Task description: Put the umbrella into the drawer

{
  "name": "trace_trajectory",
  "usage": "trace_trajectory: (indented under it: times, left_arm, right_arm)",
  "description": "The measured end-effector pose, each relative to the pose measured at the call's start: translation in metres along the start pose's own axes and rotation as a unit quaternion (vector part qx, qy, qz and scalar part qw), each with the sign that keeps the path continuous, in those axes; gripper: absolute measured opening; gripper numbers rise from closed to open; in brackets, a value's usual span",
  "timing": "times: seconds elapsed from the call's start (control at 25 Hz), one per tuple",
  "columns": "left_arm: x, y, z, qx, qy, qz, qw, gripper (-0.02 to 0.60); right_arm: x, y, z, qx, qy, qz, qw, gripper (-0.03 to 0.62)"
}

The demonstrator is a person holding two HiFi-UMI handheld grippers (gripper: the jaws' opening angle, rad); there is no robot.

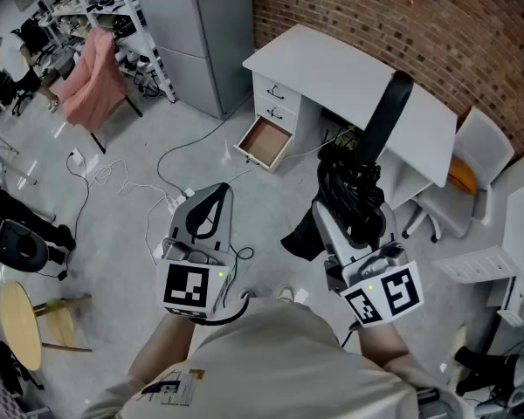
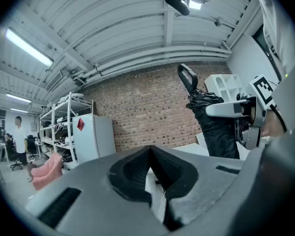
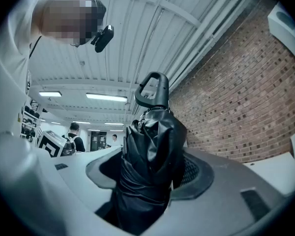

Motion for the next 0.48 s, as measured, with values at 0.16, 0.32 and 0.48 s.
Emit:
trace_trajectory:
  times: [0.16,0.32,0.48]
  left_arm:
    - [0.000,0.000,0.000,-0.004,0.005,-0.001,1.0000,0.008]
    - [-0.004,0.002,0.003,-0.002,0.009,-0.004,1.0000,0.008]
    - [-0.010,0.008,0.007,-0.002,0.014,-0.005,0.9999,0.008]
  right_arm:
    - [0.001,0.001,0.001,-0.017,0.000,0.002,1.000,0.270]
    - [0.001,0.003,0.006,-0.033,-0.002,0.001,0.999,0.270]
    - [0.002,0.009,0.008,-0.022,-0.002,-0.005,1.000,0.270]
Point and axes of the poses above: the fingertips, and each gripper's own axes: x backward along the fingers, z to its right, y out of its underside, the point moved 6 cm from there along x, backward along the fingers, and after that the axes turned 1 degree about x, right-handed, at the moved point
